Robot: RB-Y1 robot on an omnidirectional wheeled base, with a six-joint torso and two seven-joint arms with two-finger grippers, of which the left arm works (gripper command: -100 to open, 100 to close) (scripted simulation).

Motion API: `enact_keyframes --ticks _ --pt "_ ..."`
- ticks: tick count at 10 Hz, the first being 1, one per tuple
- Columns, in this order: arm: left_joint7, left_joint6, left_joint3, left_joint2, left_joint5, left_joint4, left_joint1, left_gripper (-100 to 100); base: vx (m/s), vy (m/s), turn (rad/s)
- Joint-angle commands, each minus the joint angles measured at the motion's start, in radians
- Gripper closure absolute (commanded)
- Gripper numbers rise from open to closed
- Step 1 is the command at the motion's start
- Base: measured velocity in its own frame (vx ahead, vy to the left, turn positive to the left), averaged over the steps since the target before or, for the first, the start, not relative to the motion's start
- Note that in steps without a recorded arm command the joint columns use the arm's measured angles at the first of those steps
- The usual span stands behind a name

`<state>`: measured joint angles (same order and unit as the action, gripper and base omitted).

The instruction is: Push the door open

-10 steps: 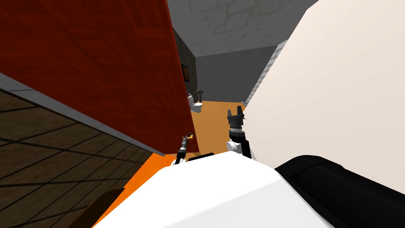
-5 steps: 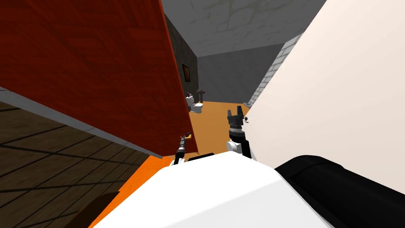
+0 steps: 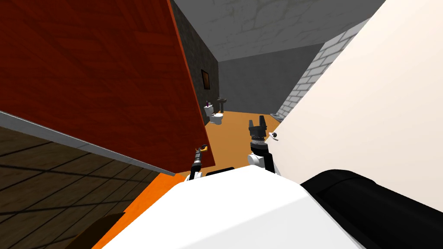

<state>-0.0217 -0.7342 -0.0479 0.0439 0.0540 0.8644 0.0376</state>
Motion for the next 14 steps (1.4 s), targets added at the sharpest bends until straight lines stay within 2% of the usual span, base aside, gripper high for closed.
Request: enact_keyframes --ticks 1,3,4,5,7,10,11,13,14 --pt "-0.006 -0.002 0.016 -0.011 0.006 0.003 -0.006 100 0.164 -0.098 0.061" --pt "-0.012 -0.002 0.035 -0.025 0.013 -0.003 -0.01 100 0.152 -0.095 0.065" --pt "-0.011 -0.002 0.036 -0.015 0.013 -0.003 -0.005 100 0.058 -0.029 0.039" --pt "-0.015 -0.003 0.054 0.0 0.022 -0.003 -0.008 100 0.129 -0.031 0.036" --pt "-0.021 -0.004 0.071 0.012 0.03 -0.005 -0.009 100 0.189 -0.059 0.053" --pt "-0.029 -0.005 0.099 0.026 0.043 -0.008 -0.011 100 0.189 -0.061 0.041" --pt "-0.029 -0.005 0.099 0.026 0.043 -0.008 -0.011 100 0.146 -0.027 0.022" --pt "-0.038 -0.006 0.131 0.036 0.058 -0.012 -0.013 100 0.207 -0.064 0.07" --pt "-0.038 -0.006 0.131 0.036 0.058 -0.028 -0.013 100 0.164 -0.029 0.03"
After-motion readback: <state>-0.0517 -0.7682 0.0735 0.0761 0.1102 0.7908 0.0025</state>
